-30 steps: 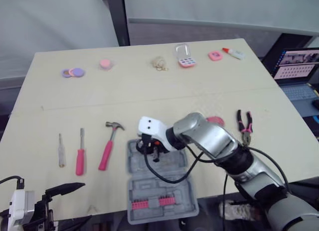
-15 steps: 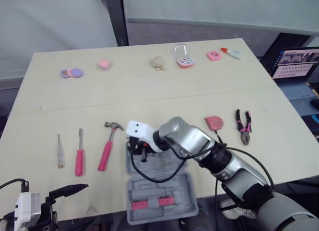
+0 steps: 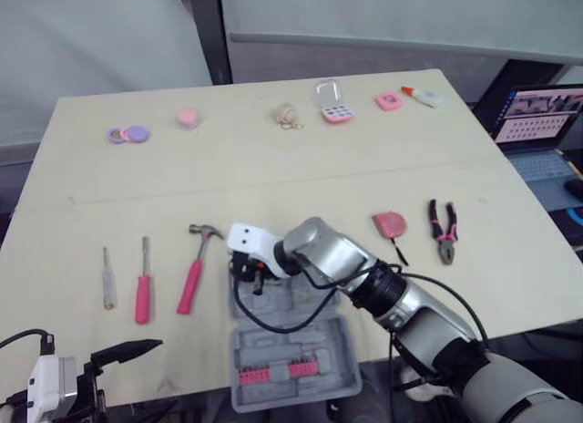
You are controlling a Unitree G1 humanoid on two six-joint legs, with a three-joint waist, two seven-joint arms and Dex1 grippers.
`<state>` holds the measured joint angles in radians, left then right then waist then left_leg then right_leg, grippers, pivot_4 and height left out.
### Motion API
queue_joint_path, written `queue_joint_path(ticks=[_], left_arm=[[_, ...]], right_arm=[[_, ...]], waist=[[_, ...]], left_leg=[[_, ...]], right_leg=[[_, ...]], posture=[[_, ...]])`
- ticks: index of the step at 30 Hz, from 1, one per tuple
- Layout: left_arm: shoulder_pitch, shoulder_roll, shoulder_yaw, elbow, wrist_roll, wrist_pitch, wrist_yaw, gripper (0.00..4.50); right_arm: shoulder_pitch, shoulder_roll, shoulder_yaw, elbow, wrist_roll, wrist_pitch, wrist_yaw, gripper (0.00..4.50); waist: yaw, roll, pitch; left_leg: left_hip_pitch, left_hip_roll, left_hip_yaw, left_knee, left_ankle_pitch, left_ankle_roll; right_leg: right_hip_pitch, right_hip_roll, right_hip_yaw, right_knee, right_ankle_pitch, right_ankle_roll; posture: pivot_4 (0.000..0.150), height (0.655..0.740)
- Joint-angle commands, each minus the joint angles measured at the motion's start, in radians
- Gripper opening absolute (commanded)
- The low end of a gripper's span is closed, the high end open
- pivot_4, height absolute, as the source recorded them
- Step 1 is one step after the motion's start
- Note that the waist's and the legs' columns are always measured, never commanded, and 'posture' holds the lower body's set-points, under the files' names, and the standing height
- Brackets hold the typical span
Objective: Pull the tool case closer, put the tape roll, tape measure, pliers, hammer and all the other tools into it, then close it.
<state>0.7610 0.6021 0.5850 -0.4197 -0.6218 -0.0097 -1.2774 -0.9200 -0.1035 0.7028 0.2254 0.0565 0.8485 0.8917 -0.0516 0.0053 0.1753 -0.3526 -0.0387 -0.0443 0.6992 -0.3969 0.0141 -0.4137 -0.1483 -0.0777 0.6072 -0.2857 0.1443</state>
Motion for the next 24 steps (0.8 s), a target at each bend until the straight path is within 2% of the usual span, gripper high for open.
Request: queue_joint_path(ticks=[1,13,16,19,24], left_arm=[[0.031,-0.008,0.007,-0.030,-0.006,-0.005,0.007,4.50],[0.046,-0.015,-0.013,-0.055,-0.003,-0.007,0.029,4.50],[0.046,-0.014,-0.013,-0.057,-0.003,-0.005,0.031,4.50],[0.046,-0.013,-0.014,-0.059,-0.003,-0.005,0.035,4.50],[0.040,-0.010,-0.018,-0.061,-0.003,-0.003,0.041,4.50]], right_arm=[[-0.020,0.015,-0.002,-0.011,-0.013,-0.024,0.011,0.05],[-0.004,0.024,0.002,-0.019,-0.020,-0.013,0.031,0.05],[0.000,0.030,-0.008,-0.035,-0.009,0.002,0.033,1.07],[-0.004,0.032,-0.029,-0.059,0.011,0.031,0.039,2.47],[-0.017,0.021,-0.062,-0.112,0.048,0.078,0.051,2.47]], waist=[[-0.003,0.000,0.000],[-0.004,0.000,0.000],[-0.004,0.001,0.000],[-0.004,0.001,0.000],[-0.003,0.001,0.000]], left_leg=[[0.000,0.000,0.000,0.000,0.000,0.000],[0.000,0.000,0.000,0.000,0.000,0.000],[0.000,0.000,0.000,0.000,0.000,0.000],[0.000,0.000,0.000,0.000,0.000,0.000],[0.000,0.000,0.000,0.000,0.000,0.000]], right_leg=[[0.000,0.000,0.000,0.000,0.000,0.000],[0.000,0.000,0.000,0.000,0.000,0.000],[0.000,0.000,0.000,0.000,0.000,0.000],[0.000,0.000,0.000,0.000,0.000,0.000],[0.000,0.000,0.000,0.000,0.000,0.000]], posture=[[0.150,0.7400],[0.150,0.7400],[0.150,0.7400],[0.150,0.7400],[0.150,0.7400]])
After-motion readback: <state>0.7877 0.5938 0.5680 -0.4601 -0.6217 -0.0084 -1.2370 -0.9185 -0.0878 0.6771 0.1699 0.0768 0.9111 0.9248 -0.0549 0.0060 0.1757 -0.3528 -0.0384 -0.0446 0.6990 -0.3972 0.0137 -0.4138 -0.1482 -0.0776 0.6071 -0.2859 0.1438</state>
